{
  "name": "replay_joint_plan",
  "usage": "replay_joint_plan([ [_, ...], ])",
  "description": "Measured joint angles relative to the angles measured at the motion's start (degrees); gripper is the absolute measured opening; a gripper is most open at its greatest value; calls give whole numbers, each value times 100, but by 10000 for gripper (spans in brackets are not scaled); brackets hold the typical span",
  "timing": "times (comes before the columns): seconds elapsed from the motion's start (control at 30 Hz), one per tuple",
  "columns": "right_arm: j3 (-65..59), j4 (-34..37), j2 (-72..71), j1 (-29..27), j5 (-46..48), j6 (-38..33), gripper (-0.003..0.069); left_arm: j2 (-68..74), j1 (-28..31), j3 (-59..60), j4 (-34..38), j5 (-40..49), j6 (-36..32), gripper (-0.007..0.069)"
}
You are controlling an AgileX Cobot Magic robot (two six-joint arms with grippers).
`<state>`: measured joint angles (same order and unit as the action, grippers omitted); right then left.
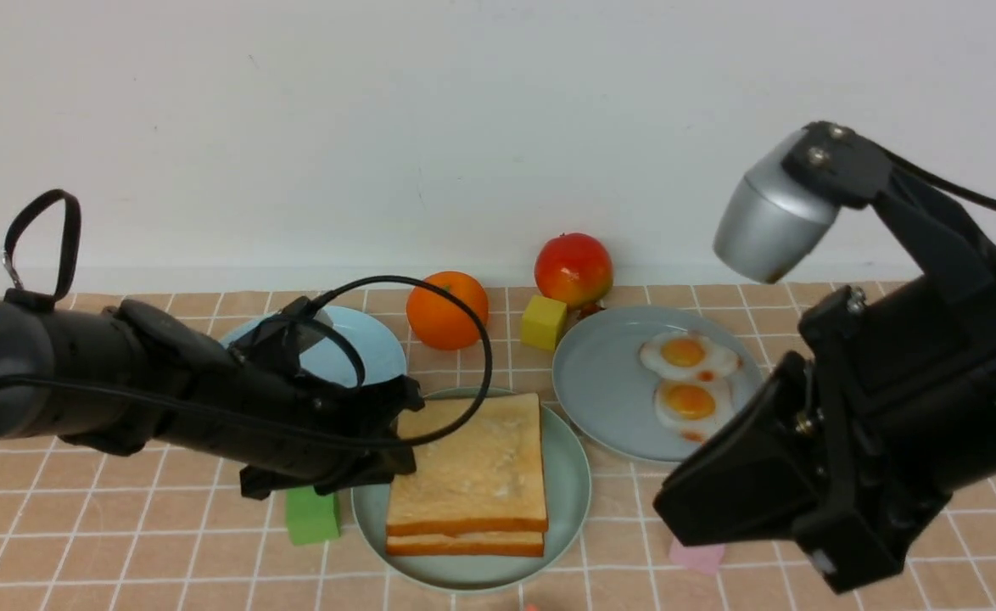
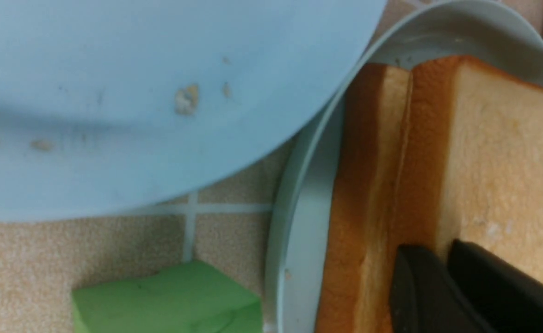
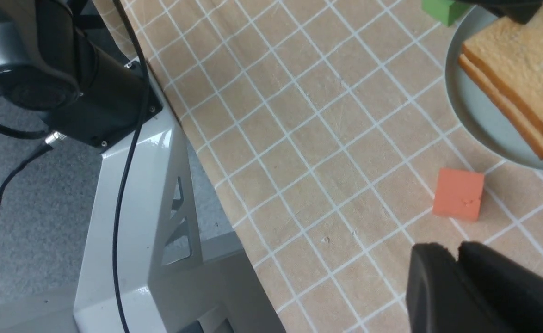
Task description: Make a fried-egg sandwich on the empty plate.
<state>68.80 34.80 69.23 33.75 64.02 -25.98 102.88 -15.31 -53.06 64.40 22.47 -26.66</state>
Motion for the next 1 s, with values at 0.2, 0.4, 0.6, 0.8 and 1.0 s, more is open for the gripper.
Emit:
replay_joint_plan([
  [0.2,0,103,0,0,28,45,101,-5,0,0,-190,175,-5,288],
  [0.4,0,-30,0,0,-229,163,108,-364,0,2,-623,292,-5,400],
  [0.6,0,-1016,-6,0,-461,1599,112,-1518,0,20,-1402,441,1,416],
  [0.8,-446,-1981,-541,0,-616,2994,113,-2706,0,20,-1687,1553,37,410],
  [1.0,-1755,-2142,-2001,0,-1311,3126,98,-3870,0,106,-2069,3045,567,331],
])
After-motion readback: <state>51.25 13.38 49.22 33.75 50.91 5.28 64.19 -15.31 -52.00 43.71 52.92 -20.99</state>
